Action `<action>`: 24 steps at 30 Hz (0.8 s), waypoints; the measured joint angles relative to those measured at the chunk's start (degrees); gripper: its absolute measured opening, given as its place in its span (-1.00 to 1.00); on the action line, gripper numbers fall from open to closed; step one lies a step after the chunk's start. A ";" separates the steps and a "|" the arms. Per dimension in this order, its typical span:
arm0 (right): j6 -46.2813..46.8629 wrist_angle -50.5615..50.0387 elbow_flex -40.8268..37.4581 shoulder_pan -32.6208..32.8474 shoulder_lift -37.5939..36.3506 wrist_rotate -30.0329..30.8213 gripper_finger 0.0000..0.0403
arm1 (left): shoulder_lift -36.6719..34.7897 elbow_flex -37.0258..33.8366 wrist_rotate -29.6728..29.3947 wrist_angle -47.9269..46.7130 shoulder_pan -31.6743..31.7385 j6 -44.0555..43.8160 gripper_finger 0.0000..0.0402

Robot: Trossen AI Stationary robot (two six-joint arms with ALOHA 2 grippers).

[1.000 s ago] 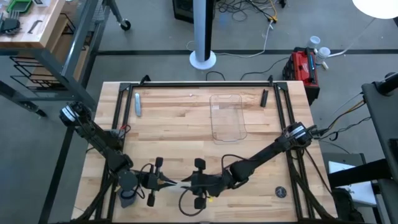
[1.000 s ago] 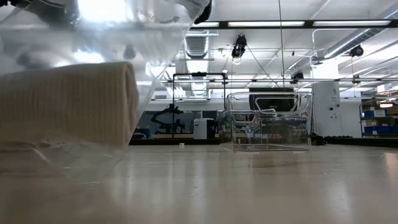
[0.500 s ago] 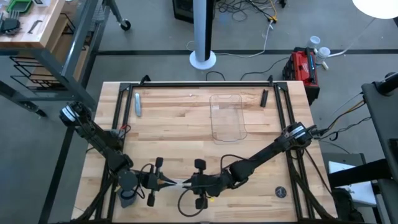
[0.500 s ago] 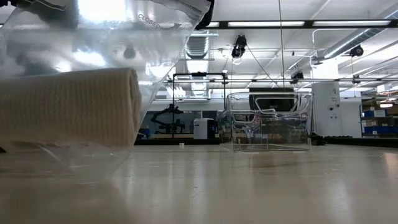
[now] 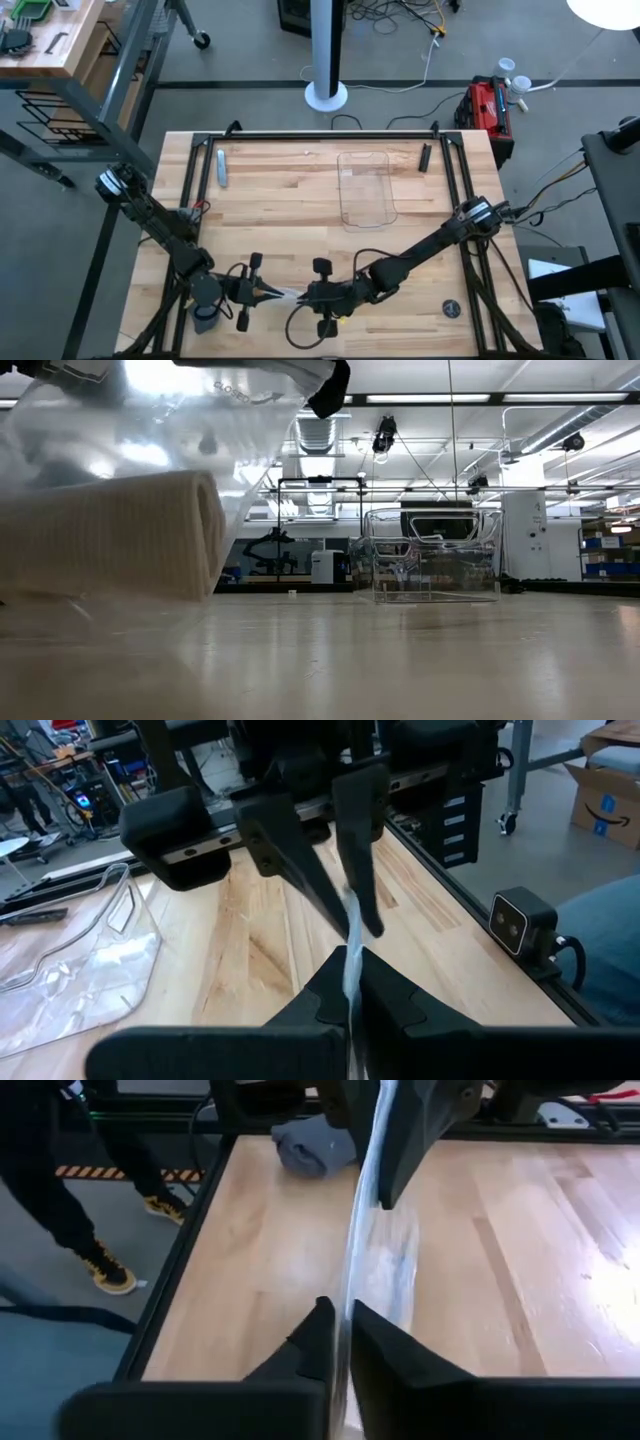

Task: Roll bandage
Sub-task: Close the transparent zip bag

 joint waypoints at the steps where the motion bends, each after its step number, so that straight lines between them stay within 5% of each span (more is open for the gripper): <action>1: -0.42 -0.06 0.00 0.09 -0.01 0.04 -0.95 | 0.00 -0.02 0.00 0.02 0.00 0.00 -1.00; 9: 0.31 -2.31 0.00 0.39 -0.04 0.07 -0.84 | 0.00 -0.04 0.00 -0.03 0.00 0.00 -1.00; 16: 0.79 -3.62 -0.02 1.74 -0.04 4.74 -0.97 | 0.00 -0.04 0.02 -0.07 0.00 -0.09 -1.00; 24: 2.21 -4.30 -0.02 2.25 -0.14 0.03 -1.00 | 0.00 -0.07 0.16 -0.55 -0.02 -0.20 -1.00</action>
